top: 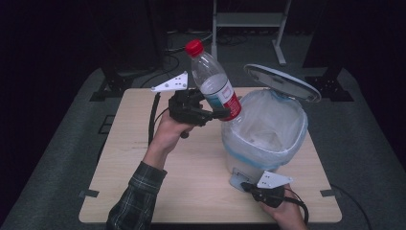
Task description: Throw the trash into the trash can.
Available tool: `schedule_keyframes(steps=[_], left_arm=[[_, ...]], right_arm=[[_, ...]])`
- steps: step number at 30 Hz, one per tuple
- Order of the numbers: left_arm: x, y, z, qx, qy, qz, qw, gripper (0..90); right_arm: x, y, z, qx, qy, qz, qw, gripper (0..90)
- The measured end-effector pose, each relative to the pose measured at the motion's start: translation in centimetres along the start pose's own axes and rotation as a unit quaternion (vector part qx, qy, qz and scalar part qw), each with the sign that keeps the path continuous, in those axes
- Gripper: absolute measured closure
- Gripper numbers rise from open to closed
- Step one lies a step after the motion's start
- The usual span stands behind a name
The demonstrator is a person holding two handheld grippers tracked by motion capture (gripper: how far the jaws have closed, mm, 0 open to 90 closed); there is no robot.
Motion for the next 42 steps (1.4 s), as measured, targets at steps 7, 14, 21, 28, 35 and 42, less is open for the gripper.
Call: schedule_keyframes(steps=[7, 14, 21, 28, 35, 42], left_arm=[[-0.1, -1.4, -0.1, 0.005, -0.003, -0.007, 1.0000, 28.1], [-0.1, -2.4, -0.4, 0.009, -0.007, -0.010, 0.9999, 28.1], [-0.1, -3.3, -1.0, 0.012, -0.007, -0.013, 0.9998, 28.1], [0.0, -3.8, -1.8, 0.019, -0.005, -0.014, 0.9997, 28.0], [0.0, -4.0, -2.3, 0.024, -0.005, -0.012, 0.9996, 27.9], [-0.1, -4.2, -2.4, 0.028, -0.010, -0.011, 0.9995, 27.4]], right_arm=[[0.0, 0.0, 0.0, 0.000, -0.002, 0.000, 1.0000, 89.8], [0.0, 0.1, 0.0, 0.001, -0.004, 0.000, 1.0000, 89.8], [0.0, 0.1, 0.0, 0.001, -0.003, 0.000, 1.0000, 89.8], [0.0, 0.1, 0.0, 0.001, -0.003, 0.000, 1.0000, 89.7], [0.0, 0.1, -0.1, 0.001, -0.004, 0.000, 1.0000, 89.8], [0.0, 0.1, -0.1, 0.001, -0.004, 0.000, 1.0000, 89.7]])
Point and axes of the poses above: each handheld gripper's, and its own axes: y roughly backward along the jaws, z roughly out of its top, x roughly to its left, the point moved 3 cm from there along -y, roughly forward along the jaws, and after that the axes turned 7 degrees about z, right-handed, at the moved point
